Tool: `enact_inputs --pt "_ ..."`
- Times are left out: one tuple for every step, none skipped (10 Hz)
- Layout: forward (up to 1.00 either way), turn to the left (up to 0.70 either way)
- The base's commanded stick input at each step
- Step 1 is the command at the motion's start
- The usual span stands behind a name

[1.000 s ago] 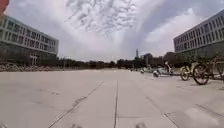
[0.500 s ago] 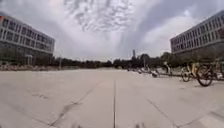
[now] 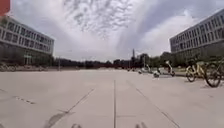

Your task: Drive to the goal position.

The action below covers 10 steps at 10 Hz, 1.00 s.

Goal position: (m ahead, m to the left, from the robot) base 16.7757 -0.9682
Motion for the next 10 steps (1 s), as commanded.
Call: enact_inputs --pt "0.70 0.00" --pt "0.70 0.00" --pt "0.70 0.00" --pt "0.70 0.00" --pt "0.70 0.00" --pt "0.70 0.00" --pt "0.70 -0.14" --pt "0.70 -0.14" --pt "0.70 -0.14" --pt "0.70 -0.13"
